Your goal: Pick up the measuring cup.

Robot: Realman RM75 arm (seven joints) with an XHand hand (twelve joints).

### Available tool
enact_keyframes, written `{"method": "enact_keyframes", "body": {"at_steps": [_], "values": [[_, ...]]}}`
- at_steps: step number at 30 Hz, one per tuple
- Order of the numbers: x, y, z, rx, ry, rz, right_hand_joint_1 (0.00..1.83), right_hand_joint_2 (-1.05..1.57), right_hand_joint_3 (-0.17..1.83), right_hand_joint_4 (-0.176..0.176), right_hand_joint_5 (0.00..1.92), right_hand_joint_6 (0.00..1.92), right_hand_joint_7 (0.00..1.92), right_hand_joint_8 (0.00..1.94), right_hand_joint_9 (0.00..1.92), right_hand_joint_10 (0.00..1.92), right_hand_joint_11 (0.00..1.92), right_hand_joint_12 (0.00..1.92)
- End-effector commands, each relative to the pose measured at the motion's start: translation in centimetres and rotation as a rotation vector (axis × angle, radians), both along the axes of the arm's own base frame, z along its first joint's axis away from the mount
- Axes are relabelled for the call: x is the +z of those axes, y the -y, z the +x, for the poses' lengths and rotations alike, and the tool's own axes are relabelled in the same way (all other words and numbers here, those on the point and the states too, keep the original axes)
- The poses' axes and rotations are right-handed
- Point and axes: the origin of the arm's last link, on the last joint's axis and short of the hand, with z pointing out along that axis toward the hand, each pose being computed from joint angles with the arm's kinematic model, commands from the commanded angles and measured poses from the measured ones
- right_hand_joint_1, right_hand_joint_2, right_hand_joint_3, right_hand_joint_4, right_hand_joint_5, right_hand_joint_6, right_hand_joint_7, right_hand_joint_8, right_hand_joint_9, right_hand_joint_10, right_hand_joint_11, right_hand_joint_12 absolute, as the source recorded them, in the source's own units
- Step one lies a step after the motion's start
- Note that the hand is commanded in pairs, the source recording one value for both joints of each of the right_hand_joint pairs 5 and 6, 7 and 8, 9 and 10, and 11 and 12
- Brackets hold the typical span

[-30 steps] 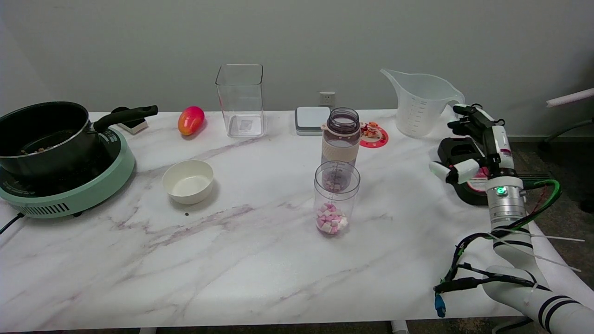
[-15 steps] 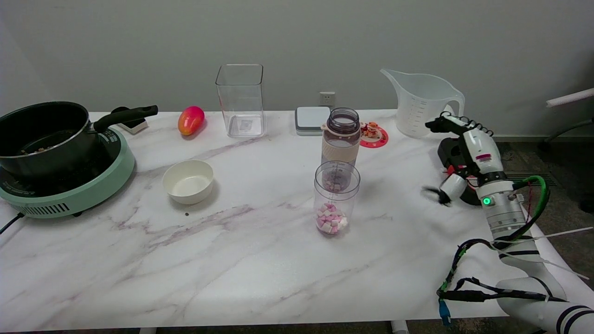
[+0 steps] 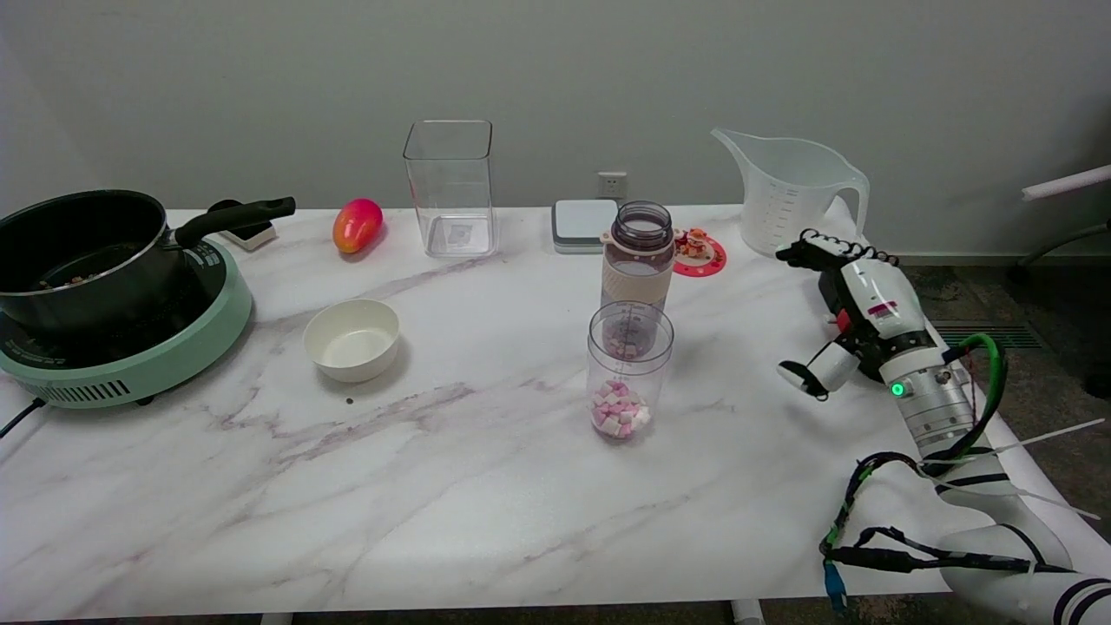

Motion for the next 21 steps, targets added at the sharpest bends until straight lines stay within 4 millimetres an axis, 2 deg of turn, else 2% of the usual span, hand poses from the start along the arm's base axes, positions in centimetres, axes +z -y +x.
{"method": "enact_keyframes", "body": {"at_steps": [1,4,10,15,16,18,21], "values": [[-0.5,-0.5,6.2,0.255,0.195,-0.170,1.34,-0.48,1.39,0.000,0.56,0.56,0.61,0.61,0.60,0.60,0.64,0.64],[-1.5,-0.9,6.1,0.241,0.325,-0.184,1.34,-0.52,1.40,0.000,0.55,0.55,0.60,0.60,0.60,0.60,0.65,0.65],[-2.6,-2.5,4.0,0.248,0.608,-0.262,1.32,-0.66,1.44,0.000,0.53,0.53,0.59,0.59,0.59,0.59,0.68,0.68],[-4.6,-2.9,3.1,0.254,0.828,-0.214,1.30,-0.69,1.46,0.000,0.46,0.46,0.55,0.55,0.58,0.58,0.66,0.66],[-5.1,-2.9,2.9,0.251,0.845,-0.198,1.29,-0.69,1.47,0.000,0.46,0.46,0.55,0.55,0.58,0.58,0.67,0.67],[-6.3,-2.7,2.4,0.228,0.859,-0.159,1.27,-0.61,1.32,0.000,0.47,0.47,0.55,0.55,0.59,0.59,0.67,0.67],[-7.5,-2.6,1.8,0.189,0.854,-0.124,1.26,-0.54,1.26,0.000,0.49,0.49,0.56,0.56,0.60,0.60,0.68,0.68]]}}
